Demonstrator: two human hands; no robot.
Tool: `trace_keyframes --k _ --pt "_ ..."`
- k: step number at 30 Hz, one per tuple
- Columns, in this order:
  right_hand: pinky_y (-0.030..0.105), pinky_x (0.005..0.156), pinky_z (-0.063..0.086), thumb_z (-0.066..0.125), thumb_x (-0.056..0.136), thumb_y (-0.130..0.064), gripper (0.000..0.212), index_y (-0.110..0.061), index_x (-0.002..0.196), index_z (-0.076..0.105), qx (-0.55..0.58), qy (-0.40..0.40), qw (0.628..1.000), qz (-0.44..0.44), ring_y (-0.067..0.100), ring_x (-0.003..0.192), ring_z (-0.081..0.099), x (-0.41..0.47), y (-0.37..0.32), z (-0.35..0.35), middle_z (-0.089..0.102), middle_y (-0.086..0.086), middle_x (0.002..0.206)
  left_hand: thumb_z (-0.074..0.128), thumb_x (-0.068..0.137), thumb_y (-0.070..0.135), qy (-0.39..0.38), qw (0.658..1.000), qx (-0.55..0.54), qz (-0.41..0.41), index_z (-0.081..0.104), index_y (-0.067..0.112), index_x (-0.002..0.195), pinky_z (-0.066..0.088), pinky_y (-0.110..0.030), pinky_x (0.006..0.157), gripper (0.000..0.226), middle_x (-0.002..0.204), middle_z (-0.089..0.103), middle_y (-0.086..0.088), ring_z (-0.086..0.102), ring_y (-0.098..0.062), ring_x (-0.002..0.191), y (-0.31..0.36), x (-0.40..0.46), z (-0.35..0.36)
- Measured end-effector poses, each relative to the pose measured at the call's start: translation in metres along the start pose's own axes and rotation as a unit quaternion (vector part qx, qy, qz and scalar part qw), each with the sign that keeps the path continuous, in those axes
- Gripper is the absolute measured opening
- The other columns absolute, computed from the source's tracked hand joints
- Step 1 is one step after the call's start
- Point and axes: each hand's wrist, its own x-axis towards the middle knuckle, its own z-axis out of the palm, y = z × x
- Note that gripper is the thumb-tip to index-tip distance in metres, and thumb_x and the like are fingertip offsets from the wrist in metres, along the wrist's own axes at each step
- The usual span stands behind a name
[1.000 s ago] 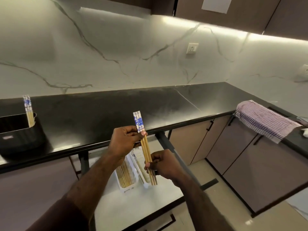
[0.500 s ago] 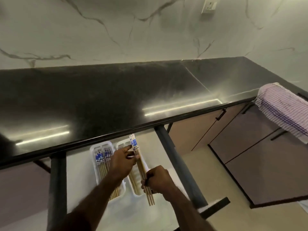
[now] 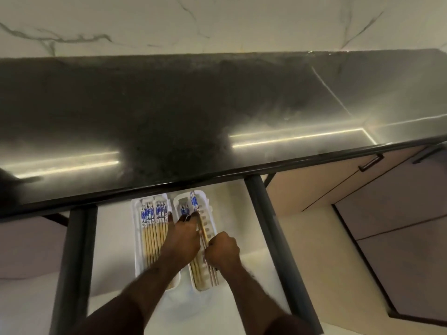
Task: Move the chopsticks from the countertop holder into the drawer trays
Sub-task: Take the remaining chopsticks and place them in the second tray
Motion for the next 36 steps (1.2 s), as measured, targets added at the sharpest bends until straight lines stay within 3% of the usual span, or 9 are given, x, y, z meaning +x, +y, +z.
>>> trace_keyframes --k 6,14,19,23,27,36 --pt "0.029 0.092 0.046 0.048 0.095 -0.026 0.027 -0.011 0.115 0.055 -0.057 0.054 0.997 -0.021 0.024 0.111 0.06 0.003 0.005 0.029 0.061 0.007 0.12 0.049 0.095 0.033 -0.059 0.984 0.16 0.045 0.027 0.012 0.147 0.012 -0.046 0.12 0.06 0.138 0.055 -0.004 0.047 -0.021 0.132 -0.007 0.01 0.013" --pt "0.031 0.09 0.046 0.045 0.095 -0.022 0.024 -0.011 0.111 0.058 -0.045 0.052 0.998 -0.012 0.025 0.108 0.061 0.012 0.006 0.047 0.064 0.007 0.117 0.049 0.094 0.037 -0.073 0.973 0.209 0.067 0.029 0.012 0.146 -0.013 -0.05 0.115 0.061 0.144 0.049 -0.007 0.029 -0.028 0.143 -0.018 0.014 0.026" --pt "0.03 0.091 0.047 0.046 0.097 -0.022 0.026 -0.009 0.117 0.057 -0.06 0.055 0.997 -0.013 0.025 0.112 0.061 0.014 0.005 0.052 0.064 0.009 0.12 0.039 0.098 0.039 -0.099 0.967 0.229 0.059 0.014 0.012 0.151 -0.022 -0.048 0.11 0.065 0.154 0.036 -0.007 0.012 -0.029 0.148 -0.018 0.014 0.028" --pt "0.029 0.092 0.049 0.045 0.099 -0.023 0.027 -0.012 0.12 0.059 -0.086 0.062 0.994 -0.026 0.021 0.111 0.063 0.013 0.008 0.055 0.066 0.005 0.122 0.037 0.098 0.041 -0.12 0.956 0.262 0.062 0.003 0.009 0.152 -0.026 -0.049 0.107 0.072 0.16 0.018 -0.011 -0.001 -0.029 0.149 -0.019 0.013 0.029" --pt "0.032 0.089 0.05 0.043 0.098 -0.018 0.025 -0.014 0.12 0.056 -0.107 0.092 0.988 -0.056 0.023 0.107 0.065 0.011 0.01 0.056 0.067 0.005 0.117 0.031 0.099 0.041 -0.124 0.948 0.285 0.066 0.003 0.008 0.152 -0.026 -0.051 0.107 0.069 0.161 0.012 -0.012 -0.005 -0.031 0.149 -0.018 0.016 0.031" --pt "0.029 0.092 0.051 0.047 0.101 -0.028 0.031 -0.021 0.131 0.051 -0.123 0.118 0.979 -0.115 0.018 0.108 0.064 0.007 0.014 0.061 0.063 -0.001 0.125 0.03 0.1 0.042 -0.137 0.941 0.301 0.077 0.008 0.013 0.153 -0.02 -0.054 0.113 0.064 0.162 0.006 -0.01 -0.01 -0.031 0.148 -0.017 0.016 0.033"
